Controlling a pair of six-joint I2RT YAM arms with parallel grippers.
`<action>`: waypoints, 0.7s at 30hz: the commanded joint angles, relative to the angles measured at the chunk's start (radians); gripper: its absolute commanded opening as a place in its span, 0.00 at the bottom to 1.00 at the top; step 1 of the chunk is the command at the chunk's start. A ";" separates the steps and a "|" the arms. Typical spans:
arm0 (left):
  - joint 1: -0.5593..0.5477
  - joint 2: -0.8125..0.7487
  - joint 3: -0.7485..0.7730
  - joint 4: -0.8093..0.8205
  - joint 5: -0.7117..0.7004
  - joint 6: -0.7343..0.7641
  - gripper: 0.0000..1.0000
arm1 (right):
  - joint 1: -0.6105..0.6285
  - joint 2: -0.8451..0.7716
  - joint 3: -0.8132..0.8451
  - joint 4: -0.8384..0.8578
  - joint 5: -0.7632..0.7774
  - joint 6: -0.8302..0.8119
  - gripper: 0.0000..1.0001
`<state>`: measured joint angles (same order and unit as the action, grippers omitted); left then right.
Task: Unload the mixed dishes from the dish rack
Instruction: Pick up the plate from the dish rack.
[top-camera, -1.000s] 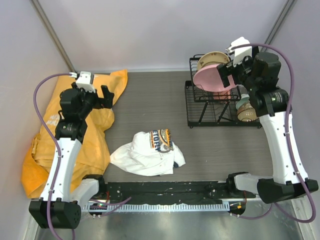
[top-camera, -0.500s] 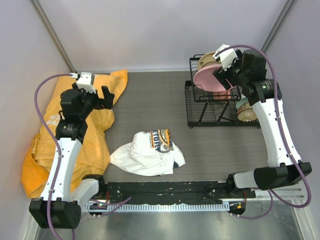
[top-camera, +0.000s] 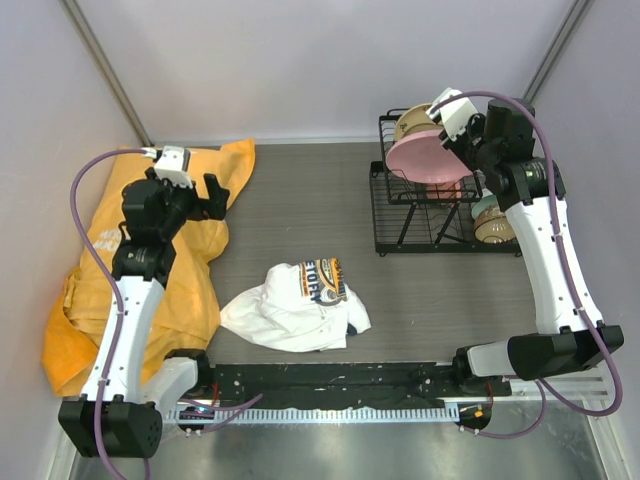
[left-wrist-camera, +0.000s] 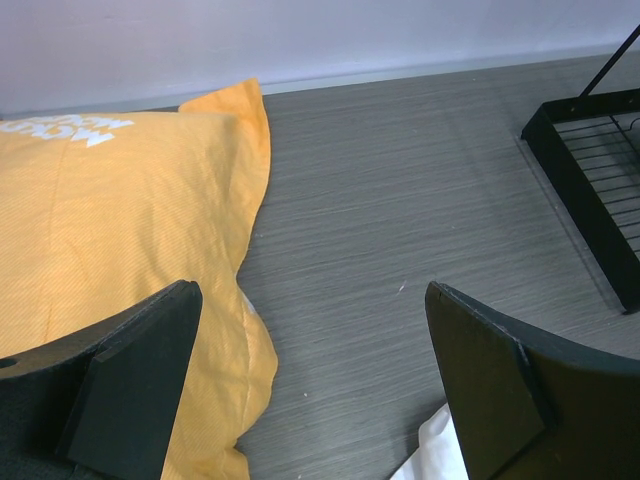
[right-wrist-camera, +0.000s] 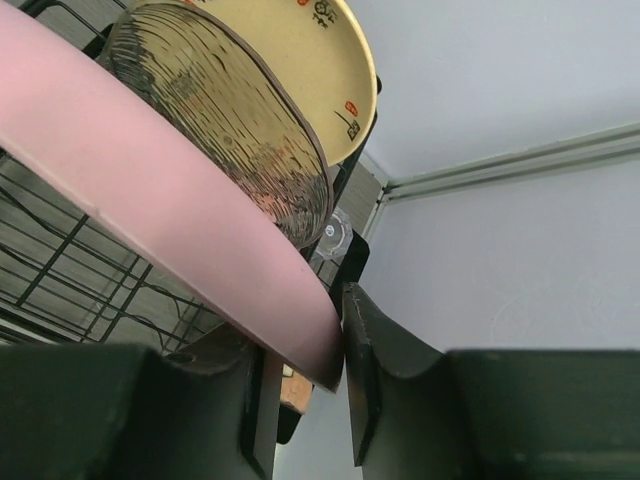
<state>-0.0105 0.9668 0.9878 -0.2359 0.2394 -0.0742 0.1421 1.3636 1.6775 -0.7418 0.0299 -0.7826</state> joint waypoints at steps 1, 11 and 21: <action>0.006 -0.019 -0.003 0.049 0.018 0.004 1.00 | -0.004 -0.023 0.044 0.033 0.042 -0.010 0.31; 0.006 -0.019 -0.003 0.049 0.018 0.005 1.00 | -0.004 -0.032 0.057 0.058 0.058 -0.018 0.19; 0.006 -0.022 -0.003 0.052 0.018 0.005 1.00 | -0.003 -0.046 0.088 0.071 0.064 -0.072 0.11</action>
<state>-0.0105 0.9661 0.9836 -0.2359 0.2398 -0.0742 0.1417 1.3613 1.7134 -0.7372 0.0704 -0.8288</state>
